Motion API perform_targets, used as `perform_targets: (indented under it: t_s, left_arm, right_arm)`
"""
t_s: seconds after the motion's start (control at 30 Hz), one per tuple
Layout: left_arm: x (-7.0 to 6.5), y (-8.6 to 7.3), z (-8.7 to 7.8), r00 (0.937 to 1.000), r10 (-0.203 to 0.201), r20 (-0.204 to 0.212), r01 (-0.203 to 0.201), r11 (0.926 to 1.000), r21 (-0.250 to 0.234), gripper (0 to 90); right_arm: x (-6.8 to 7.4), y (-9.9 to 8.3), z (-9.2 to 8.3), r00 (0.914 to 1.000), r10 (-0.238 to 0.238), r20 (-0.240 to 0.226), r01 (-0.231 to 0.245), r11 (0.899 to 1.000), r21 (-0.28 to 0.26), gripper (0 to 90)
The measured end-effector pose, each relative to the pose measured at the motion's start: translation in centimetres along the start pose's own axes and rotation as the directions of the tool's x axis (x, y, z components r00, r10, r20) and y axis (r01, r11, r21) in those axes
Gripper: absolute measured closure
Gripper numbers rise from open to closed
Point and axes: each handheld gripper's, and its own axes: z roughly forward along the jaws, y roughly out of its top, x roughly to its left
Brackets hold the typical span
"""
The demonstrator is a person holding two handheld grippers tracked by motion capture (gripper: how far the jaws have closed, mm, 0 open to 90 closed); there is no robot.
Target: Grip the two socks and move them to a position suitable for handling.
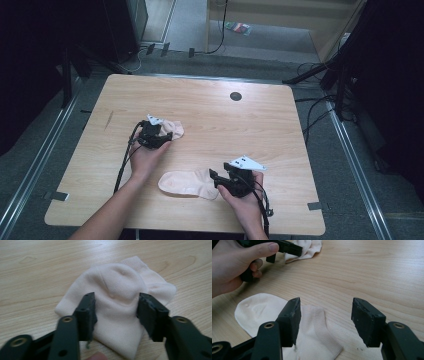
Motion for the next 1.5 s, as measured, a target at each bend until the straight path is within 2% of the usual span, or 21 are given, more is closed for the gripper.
perform_targets:
  t_s: [0.07, 0.1, 0.13, 0.23, 0.33, 0.43, 0.47, 0.6, 0.67, 0.77, 0.83, 0.9, 1.0, 1.07, 1.1, 1.13, 1.17, 1.23, 1.3, 1.43, 1.5]
  left_arm:
    - [0.0, 0.0, 0.0, 1.0000, 0.009, 0.002, -0.009, 1.0000, 0.000, 65.4]
    - [0.1, 0.0, -0.1, 0.9996, 0.024, 0.013, -0.024, 0.9997, 0.005, 77.3]
    - [0.0, 0.0, -0.1, 0.9994, 0.036, 0.002, -0.036, 0.9993, 0.005, 83.6]
    - [0.0, 0.0, -0.3, 0.9979, 0.065, -0.002, -0.065, 0.9979, 0.005, 86.4]
    - [-0.2, 0.3, -1.7, 0.9974, 0.047, 0.055, -0.044, 0.9976, -0.053, 86.8]
    - [-0.8, 0.5, -2.9, 0.9941, 0.070, 0.083, -0.063, 0.9940, -0.090, 86.8]
    - [-1.5, 0.7, -3.9, 0.9891, 0.081, 0.123, -0.066, 0.9910, -0.116, 86.8]
    - [-3.1, 0.7, -5.4, 0.9728, 0.100, 0.209, -0.066, 0.9839, -0.166, 86.9]
    - [-4.2, 0.8, -6.1, 0.9597, 0.113, 0.257, -0.069, 0.9820, -0.176, 86.9]
    - [-5.8, 0.8, -6.6, 0.9432, 0.142, 0.300, -0.087, 0.9782, -0.188, 86.9]
    - [-6.8, 0.8, -6.4, 0.9309, 0.167, 0.325, -0.113, 0.9772, -0.180, 86.9]
    - [-7.3, 0.6, -5.7, 0.9226, 0.184, 0.339, -0.143, 0.9792, -0.144, 86.6]
    - [-7.8, -0.1, -4.4, 0.9248, 0.196, 0.326, -0.173, 0.9799, -0.099, 86.0]
    - [-8.0, -0.3, -3.7, 0.9215, 0.218, 0.321, -0.210, 0.9759, -0.058, 84.6]
    - [-8.2, -0.4, -3.5, 0.9239, 0.236, 0.301, -0.233, 0.9714, -0.045, 82.1]
    - [-8.4, -0.6, -3.3, 0.9203, 0.267, 0.286, -0.268, 0.9628, -0.037, 76.9]
    - [-8.5, -0.6, -3.3, 0.9202, 0.282, 0.272, -0.284, 0.9583, -0.032, 71.3]
    - [-8.5, -0.6, -3.4, 0.9237, 0.299, 0.239, -0.300, 0.9533, -0.032, 56.7]
    - [-8.5, -0.5, -3.7, 0.9319, 0.283, 0.227, -0.279, 0.9590, -0.047, 52.6]
    - [-9.0, 0.3, -4.0, 0.9345, 0.262, 0.241, -0.253, 0.9650, -0.068, 60.0]
    - [-9.6, 0.6, -3.5, 0.9349, 0.257, 0.245, -0.251, 0.9664, -0.056, 64.1]
  right_arm:
    - [0.0, 0.0, 0.0, 1.0000, -0.001, 0.001, 0.001, 1.000, 0.002, 41.5]
    - [0.0, 0.0, 0.0, 1.0000, 0.002, 0.001, -0.002, 1.000, 0.005, 41.5]
    - [0.0, 0.0, 0.1, 1.0000, 0.000, 0.003, 0.000, 1.000, 0.010, 41.6]
    - [0.1, -0.1, 0.2, 1.0000, 0.000, 0.004, 0.000, 1.000, 0.013, 41.7]
    - [-0.1, 0.0, 0.0, 0.9999, 0.006, 0.014, -0.006, 1.000, -0.001, 42.4]
    - [-0.6, 0.3, -0.3, 0.9992, 0.028, 0.027, -0.028, 0.999, -0.022, 42.7]
    - [-0.8, 0.4, -0.3, 0.9990, 0.032, 0.031, -0.031, 0.999, -0.028, 42.7]
    - [-1.2, 0.5, -0.6, 0.9980, 0.048, 0.042, -0.046, 0.998, -0.041, 43.0]
    - [-1.4, 0.5, -0.7, 0.9975, 0.052, 0.048, -0.050, 0.998, -0.043, 43.1]
    - [-1.6, 0.6, -0.9, 0.9966, 0.061, 0.055, -0.058, 0.997, -0.047, 43.2]
    - [-1.8, 0.6, -0.9, 0.9962, 0.063, 0.060, -0.060, 0.997, -0.049, 43.3]
    - [-1.9, 0.6, -0.9, 0.9959, 0.066, 0.063, -0.063, 0.997, -0.047, 43.5]
    - [-2.0, 0.5, -0.9, 0.9955, 0.066, 0.069, -0.063, 0.997, -0.045, 43.7]
    - [-2.0, 0.5, -0.8, 0.9953, 0.066, 0.071, -0.063, 0.997, -0.043, 43.8]
    - [-2.1, 0.5, -0.8, 0.9952, 0.066, 0.072, -0.063, 0.997, -0.042, 43.8]
    - [-2.1, 0.4, -0.8, 0.9954, 0.066, 0.070, -0.063, 0.997, -0.042, 43.8]
    - [-2.2, 0.4, -0.7, 0.9951, 0.067, 0.072, -0.065, 0.997, -0.040, 43.8]
    - [-2.2, 0.4, -0.7, 0.9949, 0.068, 0.074, -0.065, 0.997, -0.042, 43.8]
    - [-2.3, 0.5, -0.8, 0.9948, 0.071, 0.074, -0.067, 0.997, -0.046, 43.8]
    - [-2.4, 0.5, -0.7, 0.9946, 0.073, 0.074, -0.070, 0.996, -0.047, 43.8]
    - [-2.4, 0.5, -0.6, 0.9945, 0.073, 0.076, -0.070, 0.997, -0.041, 43.9]
